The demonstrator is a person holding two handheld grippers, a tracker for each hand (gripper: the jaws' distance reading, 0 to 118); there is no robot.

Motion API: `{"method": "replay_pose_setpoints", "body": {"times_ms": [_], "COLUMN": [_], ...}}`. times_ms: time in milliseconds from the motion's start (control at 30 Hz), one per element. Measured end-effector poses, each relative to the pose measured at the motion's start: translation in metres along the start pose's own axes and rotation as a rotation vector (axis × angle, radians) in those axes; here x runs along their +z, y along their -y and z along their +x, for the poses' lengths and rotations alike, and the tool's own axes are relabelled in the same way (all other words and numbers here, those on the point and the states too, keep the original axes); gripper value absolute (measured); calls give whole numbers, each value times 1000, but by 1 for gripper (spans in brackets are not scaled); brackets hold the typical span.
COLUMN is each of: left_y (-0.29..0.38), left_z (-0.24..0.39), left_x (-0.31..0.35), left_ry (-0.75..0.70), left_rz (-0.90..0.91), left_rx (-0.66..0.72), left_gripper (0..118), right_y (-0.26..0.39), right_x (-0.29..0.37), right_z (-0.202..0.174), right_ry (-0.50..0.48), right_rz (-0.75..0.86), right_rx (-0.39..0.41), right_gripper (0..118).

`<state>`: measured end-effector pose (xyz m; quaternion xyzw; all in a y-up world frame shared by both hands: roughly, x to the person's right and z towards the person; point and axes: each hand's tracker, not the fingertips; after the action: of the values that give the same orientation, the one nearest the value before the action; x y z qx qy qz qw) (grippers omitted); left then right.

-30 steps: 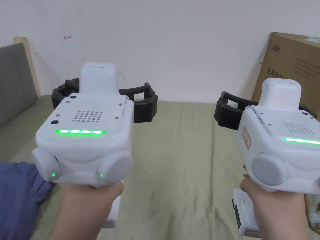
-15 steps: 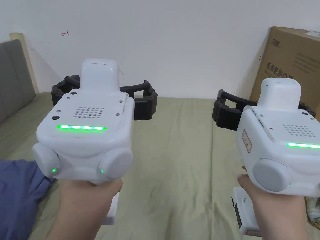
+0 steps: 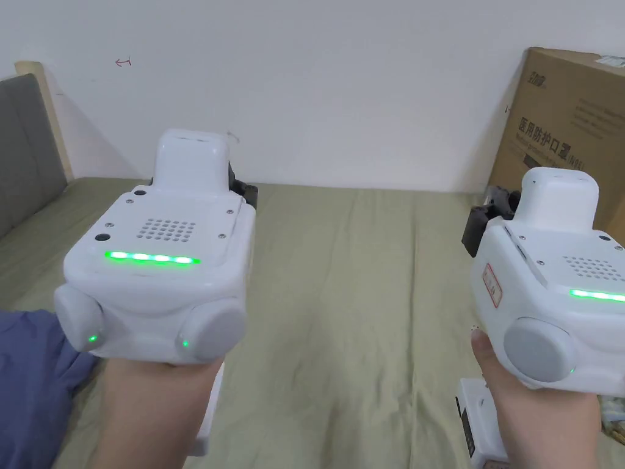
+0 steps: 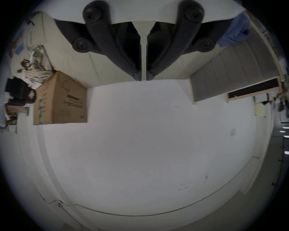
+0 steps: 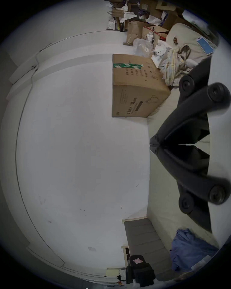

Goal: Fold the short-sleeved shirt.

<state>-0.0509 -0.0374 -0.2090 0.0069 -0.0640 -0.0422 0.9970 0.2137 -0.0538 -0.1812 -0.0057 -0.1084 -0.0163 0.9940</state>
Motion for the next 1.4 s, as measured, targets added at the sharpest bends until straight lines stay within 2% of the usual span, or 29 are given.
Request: {"method": "replay_pose_setpoints", "body": {"times_ms": [33, 233, 367, 500, 667, 800, 900, 1033, 1133, 1233, 1300, 1367, 1400], "left_y": [0, 3, 10, 28, 39, 46, 53, 61, 77, 120, 161, 200, 216], "left_z": [-1, 6, -12, -72, -168, -210, -221, -229, -260, -305, -329, -342, -345], "left_x": [1, 5, 1, 12, 57, 91, 100, 96, 78, 37, 11, -10, -19], "left_ry": [38, 14, 14, -78, -327, -445, -463, -480, -439, -343, -231, -168, -163], "left_rz": [-5, 15, -34, -108, -153, -163, -171, -201, -337, -681, -891, -997, -1015], "left_rx": [20, -13, -14, 8, 48, 80, 81, 74, 173, 306, 444, 571, 600], "left_gripper": [3, 0, 0, 0, 0, 0, 0, 0, 0, 0, 0, 0, 7], "right_y": [1, 2, 9, 18, 26, 31, 28, 29, 41, 63, 79, 94, 102], "right_x": [0, 1, -7, -23, -20, -10, -6, -8, -19, -36, -47, -57, -61], "right_z": [1, 5, -13, -62, -150, -214, -244, -265, -280, -300, -308, -314, -316], "right_ry": [6, 19, -6, -120, -343, -538, -609, -663, -691, -677, -699, -719, -722], "right_rz": [0, 2, -7, -59, -106, -115, -105, -131, -219, -354, -427, -497, -521], "right_rx": [0, 14, 7, -1, 14, 44, 57, 39, 83, 196, 222, 239, 245], "right_gripper": [1, 1, 1, 1, 1, 1, 1, 1, 1, 1, 1, 1, 1]}}
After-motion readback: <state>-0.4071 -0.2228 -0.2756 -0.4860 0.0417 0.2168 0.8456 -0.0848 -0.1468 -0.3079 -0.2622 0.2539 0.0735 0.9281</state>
